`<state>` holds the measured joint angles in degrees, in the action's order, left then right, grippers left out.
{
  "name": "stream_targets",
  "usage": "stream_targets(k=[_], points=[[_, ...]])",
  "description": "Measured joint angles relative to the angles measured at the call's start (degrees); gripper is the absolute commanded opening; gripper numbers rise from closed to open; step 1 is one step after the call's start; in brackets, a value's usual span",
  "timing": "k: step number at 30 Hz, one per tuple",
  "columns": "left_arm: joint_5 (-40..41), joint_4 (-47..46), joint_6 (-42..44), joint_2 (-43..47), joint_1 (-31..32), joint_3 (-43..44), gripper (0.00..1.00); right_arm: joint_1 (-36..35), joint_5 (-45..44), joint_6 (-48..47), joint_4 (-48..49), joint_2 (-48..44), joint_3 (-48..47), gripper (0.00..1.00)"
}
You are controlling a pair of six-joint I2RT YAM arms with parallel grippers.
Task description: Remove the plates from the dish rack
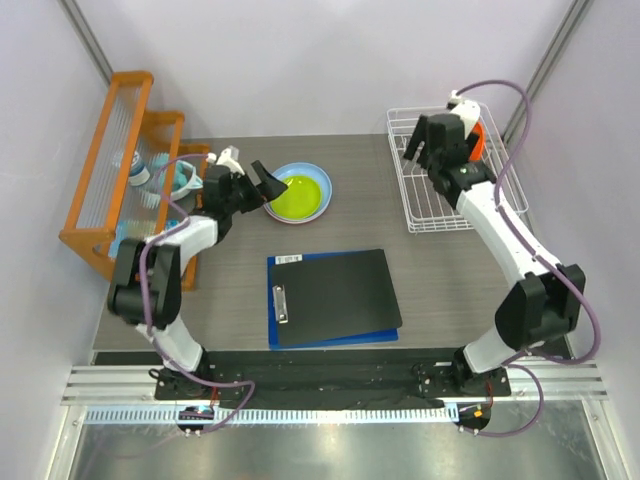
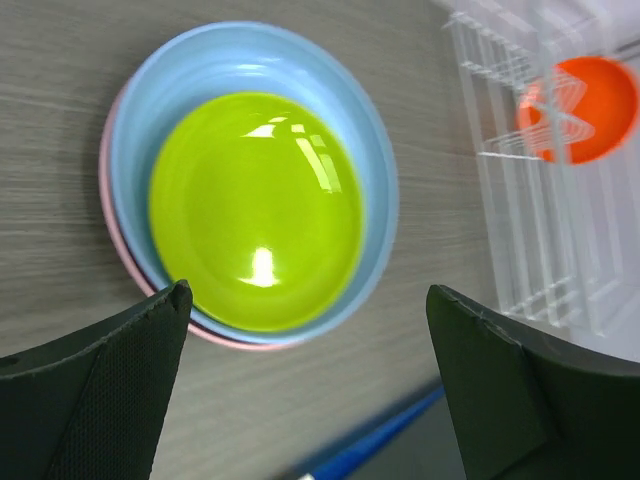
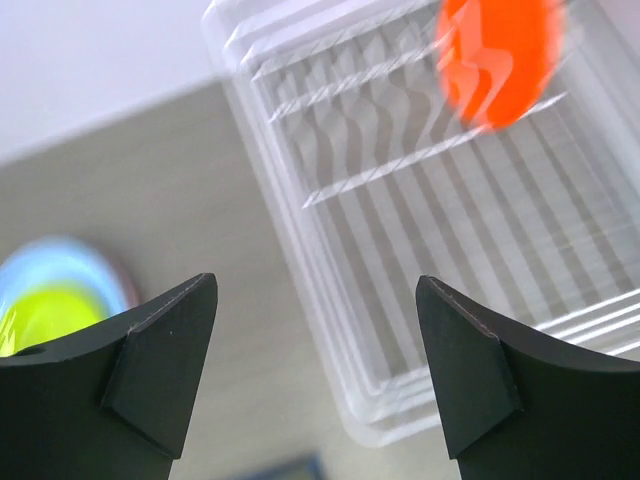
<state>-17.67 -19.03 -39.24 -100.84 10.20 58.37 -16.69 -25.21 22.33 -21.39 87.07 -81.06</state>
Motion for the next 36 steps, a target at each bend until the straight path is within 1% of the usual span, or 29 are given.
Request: stream_targets(k=[3, 7, 10, 12, 14, 18, 22, 23, 25, 26, 28, 29, 31, 33, 35, 36], points=[[-0.55, 0.74, -0.39, 9.09, 1.16, -3.96, 0.99, 4.59, -5.07, -3.06, -0.2, 5.38, -7.87, 0.86], [-0.28, 1.68, -0.28, 21.79, 6.14, -9.29, 1.0, 9.97, -9.84, -6.95, 0.04, 13.35, -15.67, 0.82], [1.29, 2.25, 0.79, 30.05, 11.52, -14.01, 1.0, 13.44, -10.69, -9.77, 0.5, 20.7, -21.4, 0.82], [2.23, 3.34, 1.86, 33.55, 14.25, -16.28, 1.0, 15.47, -10.6, -11.82, 0.44, 25.29, -24.24, 0.81], [3.41, 5.55, 3.15, 36.35, 15.43, -18.03, 0.99, 17.2, -10.45, -14.14, 0.55, 30.34, -26.88, 0.82], [6.75, 9.81, 5.99, 39.78, 15.5, -19.23, 0.99, 20.02, -9.16, -15.76, 0.13, 35.08, -29.05, 0.81], [9.09, 12.37, 8.57, 42.38, 15.5, -19.74, 0.99, 21.81, -7.39, -17.44, -0.52, 39.28, -32.96, 0.78], [9.4, 12.66, 8.96, 42.64, 15.5, -19.74, 0.99, 22.08, -7.19, -17.92, -0.57, 40.13, -34.1, 0.72], [9.92, 13.0, 9.79, 42.75, 15.5, -19.74, 0.99, 22.29, -6.6, -19.04, -0.52, 41.57, -36.15, 0.69], [10.16, 13.2, 9.97, 42.73, 15.5, -19.8, 0.99, 22.27, -6.16, -19.39, -0.55, 42.12, -36.85, 0.62], [10.25, 13.53, 10.23, 42.69, 15.5, -19.91, 0.99, 22.14, -5.38, -20.04, -0.46, 42.86, -37.83, 0.6], [10.38, 13.55, 10.36, 42.56, 15.5, -19.91, 1.0, 22.08, -4.96, -20.24, -0.46, 43.1, -37.99, 0.55], [10.51, 13.55, 10.8, 42.05, 15.5, -19.91, 0.99, 22.05, -3.96, -20.46, -0.55, 43.76, -38.36, 0.53], [10.58, 13.57, 10.99, 41.55, 15.5, -19.91, 0.99, 22.01, -3.13, -20.61, -0.52, 44.52, -38.73, 0.48], [10.6, 13.6, 11.1, 41.2, 15.5, -19.93, 0.99, 21.99, -2.45, -20.74, -0.55, 45.33, -38.97, 0.47], [10.6, 13.6, 11.17, 41.09, 15.5, -19.93, 0.99, 21.97, -2.1, -20.74, -0.57, 45.7, -38.97, 0.42]])
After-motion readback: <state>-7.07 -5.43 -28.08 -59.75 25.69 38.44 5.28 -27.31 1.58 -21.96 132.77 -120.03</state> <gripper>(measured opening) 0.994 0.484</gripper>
